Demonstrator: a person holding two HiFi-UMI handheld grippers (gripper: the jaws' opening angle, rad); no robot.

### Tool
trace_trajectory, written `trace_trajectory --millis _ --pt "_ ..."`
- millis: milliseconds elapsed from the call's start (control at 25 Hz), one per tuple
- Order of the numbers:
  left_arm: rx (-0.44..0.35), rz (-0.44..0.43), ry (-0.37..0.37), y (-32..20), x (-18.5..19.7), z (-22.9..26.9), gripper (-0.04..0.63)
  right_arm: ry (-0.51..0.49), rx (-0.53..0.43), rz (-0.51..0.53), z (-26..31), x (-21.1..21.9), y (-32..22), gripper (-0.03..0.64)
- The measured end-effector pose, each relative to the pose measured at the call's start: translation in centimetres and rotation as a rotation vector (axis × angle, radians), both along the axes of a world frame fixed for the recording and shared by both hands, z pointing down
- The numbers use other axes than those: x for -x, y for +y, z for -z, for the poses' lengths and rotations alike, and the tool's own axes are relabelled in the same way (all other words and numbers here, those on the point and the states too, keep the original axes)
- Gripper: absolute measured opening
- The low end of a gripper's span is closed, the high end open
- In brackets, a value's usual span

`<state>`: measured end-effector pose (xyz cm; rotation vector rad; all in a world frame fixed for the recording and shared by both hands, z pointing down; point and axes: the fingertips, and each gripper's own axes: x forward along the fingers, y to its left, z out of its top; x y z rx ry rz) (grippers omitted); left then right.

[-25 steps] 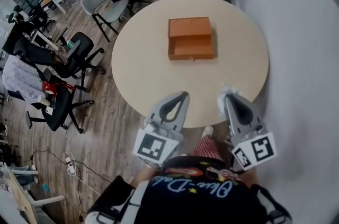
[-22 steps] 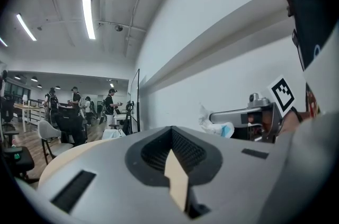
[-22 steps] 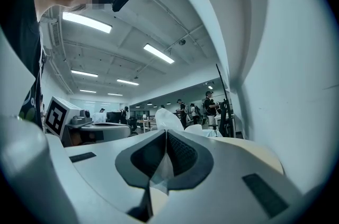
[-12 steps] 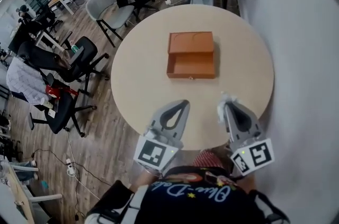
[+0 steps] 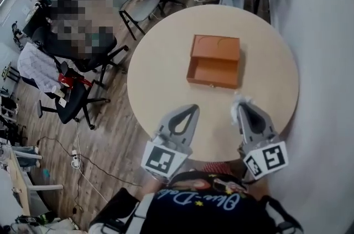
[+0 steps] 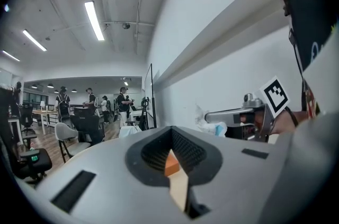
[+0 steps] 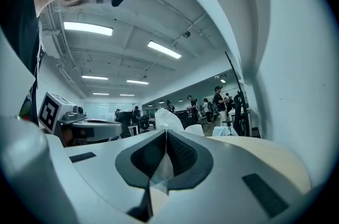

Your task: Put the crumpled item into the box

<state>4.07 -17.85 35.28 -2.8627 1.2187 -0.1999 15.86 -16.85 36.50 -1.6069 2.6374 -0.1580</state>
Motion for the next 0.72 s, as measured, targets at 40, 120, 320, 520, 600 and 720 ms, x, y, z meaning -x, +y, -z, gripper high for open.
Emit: trace_trajectory --millis 40,120,320,520,600,720 --pt "0.004 0.010 0.002 -0.1 0.2 -0.1 -0.008 -0.008 0.003 -0.003 -0.1 -0.1 -0.3 0.005" --pt "0.003 0.029 -0.002 -0.7 0.7 -0.1 -0.008 -0.003 -0.001 -0.003 -0.2 -0.4 -1.2 0.005" --pt "-0.023 0.079 -0.004 -2.3 1.1 0.2 -0.008 0.009 -0.016 0.022 -0.2 -0.9 -3.7 0.005" --pt "-0.033 0.117 -0.010 -3.6 1.2 0.0 -0.008 0.032 -0.017 0.073 -0.7 -0.5 -6.3 0.005" --pt "-0.024 0.127 -0.014 -4.1 1.2 -0.4 -0.008 0.047 -0.010 0.087 -1.1 -0.3 -7.4 0.005" --pt "-0.004 0.141 -0.018 -4.9 1.4 -1.0 -0.008 0.060 0.013 0.095 -2.0 -0.2 -8.9 0.005"
